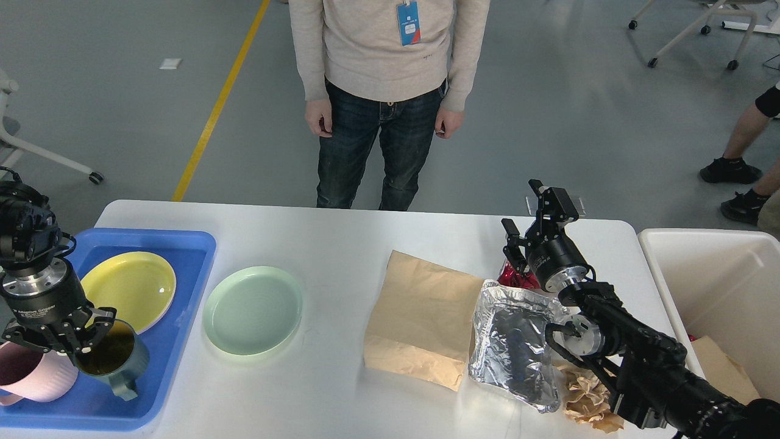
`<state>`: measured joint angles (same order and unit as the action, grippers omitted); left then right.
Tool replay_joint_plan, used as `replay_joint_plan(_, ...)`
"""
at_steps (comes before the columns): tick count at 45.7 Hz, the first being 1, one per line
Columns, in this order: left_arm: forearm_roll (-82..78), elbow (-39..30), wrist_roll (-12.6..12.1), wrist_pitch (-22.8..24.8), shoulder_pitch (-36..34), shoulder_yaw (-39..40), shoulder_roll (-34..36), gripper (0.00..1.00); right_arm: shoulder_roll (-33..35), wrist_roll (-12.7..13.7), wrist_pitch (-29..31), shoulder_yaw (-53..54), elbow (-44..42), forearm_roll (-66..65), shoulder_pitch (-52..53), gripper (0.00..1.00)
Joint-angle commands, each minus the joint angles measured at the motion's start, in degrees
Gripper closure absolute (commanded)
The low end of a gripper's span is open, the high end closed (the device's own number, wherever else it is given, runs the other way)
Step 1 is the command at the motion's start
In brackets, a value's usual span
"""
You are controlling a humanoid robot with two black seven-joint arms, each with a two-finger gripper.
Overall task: Tidy desktop
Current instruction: 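Lift the mug and place it in the blue tray, release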
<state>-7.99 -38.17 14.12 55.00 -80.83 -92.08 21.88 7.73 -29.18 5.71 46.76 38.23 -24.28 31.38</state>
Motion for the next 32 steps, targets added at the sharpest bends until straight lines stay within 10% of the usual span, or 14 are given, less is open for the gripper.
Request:
replay_joint_plan(1,0.1,3.3,0.0,0.0,3.1,0.4,-0.1,1.00,0.0,0.0,0.0,0.0,0.0,-0.1,0.0,0.00)
replay_joint_plan(32,0.1,4.1,-0.2,0.0,4.5,1.0,-0.4,1.00,0.0,0.0,0.0,0.0,0.0,0.0,0.0,0.00)
